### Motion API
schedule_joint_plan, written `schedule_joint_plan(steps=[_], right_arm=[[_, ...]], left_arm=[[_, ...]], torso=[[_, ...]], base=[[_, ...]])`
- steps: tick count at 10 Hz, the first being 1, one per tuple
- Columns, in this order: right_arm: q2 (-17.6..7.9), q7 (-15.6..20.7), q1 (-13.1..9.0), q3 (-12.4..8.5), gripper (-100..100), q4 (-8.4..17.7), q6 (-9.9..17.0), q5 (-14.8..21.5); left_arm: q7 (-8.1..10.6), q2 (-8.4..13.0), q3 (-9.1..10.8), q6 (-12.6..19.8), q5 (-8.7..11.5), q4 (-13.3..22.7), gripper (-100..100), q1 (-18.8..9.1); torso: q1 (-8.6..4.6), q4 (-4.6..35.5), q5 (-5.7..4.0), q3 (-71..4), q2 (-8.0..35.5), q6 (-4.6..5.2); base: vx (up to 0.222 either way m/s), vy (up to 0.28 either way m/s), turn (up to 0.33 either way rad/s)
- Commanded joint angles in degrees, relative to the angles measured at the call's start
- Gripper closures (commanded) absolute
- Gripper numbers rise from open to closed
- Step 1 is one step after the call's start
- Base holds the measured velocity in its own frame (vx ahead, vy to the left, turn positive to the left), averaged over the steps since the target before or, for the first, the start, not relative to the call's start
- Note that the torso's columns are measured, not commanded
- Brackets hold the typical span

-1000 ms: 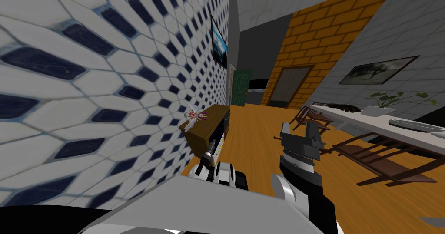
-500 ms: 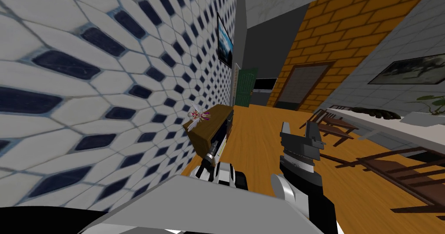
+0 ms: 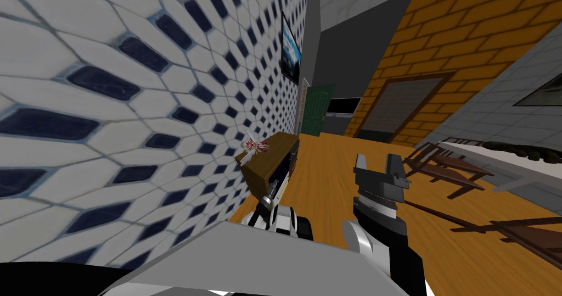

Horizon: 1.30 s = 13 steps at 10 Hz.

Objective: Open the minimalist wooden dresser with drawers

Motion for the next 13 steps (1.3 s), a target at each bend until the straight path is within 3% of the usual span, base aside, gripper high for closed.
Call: schedule_joint_plan(steps=[1, 6, 8, 11, 12, 13], right_arm=[[0.00, 0.00, 0.00, 0.00, 0, 0.00, 0.00, 0.00], [0.02, 0.00, -0.03, 0.03, 0, 0.00, 0.01, 0.00], [0.01, 0.00, -0.02, 0.02, 0, 0.00, 0.00, 0.00], [0.02, 0.00, -0.03, 0.02, 0, 0.00, 0.00, 0.00], [0.02, 0.00, -0.03, 0.03, 0, 0.00, 0.01, 0.00], [0.01, 0.00, -0.03, 0.01, 0, 0.00, 0.00, 0.00]], left_arm=[[-0.85, 0.94, -3.71, 0.29, 2.04, -0.79, 100, 1.02], [-1.97, -1.05, -2.83, 2.94, 1.25, -1.61, 100, -0.20], [-2.05, -1.28, -2.81, 2.83, 1.28, -1.78, 100, -0.14], [-2.48, -1.72, -2.74, 3.19, 1.14, -1.54, 100, -0.07], [-2.26, -2.12, -1.99, 5.50, 1.23, -2.48, -100, -2.32], [-2.26, -2.12, -1.99, 5.50, 1.23, -2.48, -100, -2.32]], torso=[[0.04, -0.04, 0.00, 0.03, 0.04, -0.09], [-0.30, 0.01, 0.06, 0.09, 0.05, 0.21], [0.32, 0.08, 0.14, -0.01, -0.05, 0.06], [-0.24, -0.01, 0.13, 0.07, 0.00, 0.23], [-0.24, -0.03, 0.11, 0.06, -0.04, 0.21], [0.21, 0.20, 0.15, 0.00, -0.12, 0.24]], base=[[0.019, -0.008, 0.063], [-0.082, -0.119, 0.011], [-0.055, -0.103, -0.003], [-0.085, -0.177, 0.003], [-0.125, -0.076, 0.063], [-0.083, 0.038, -0.005]])
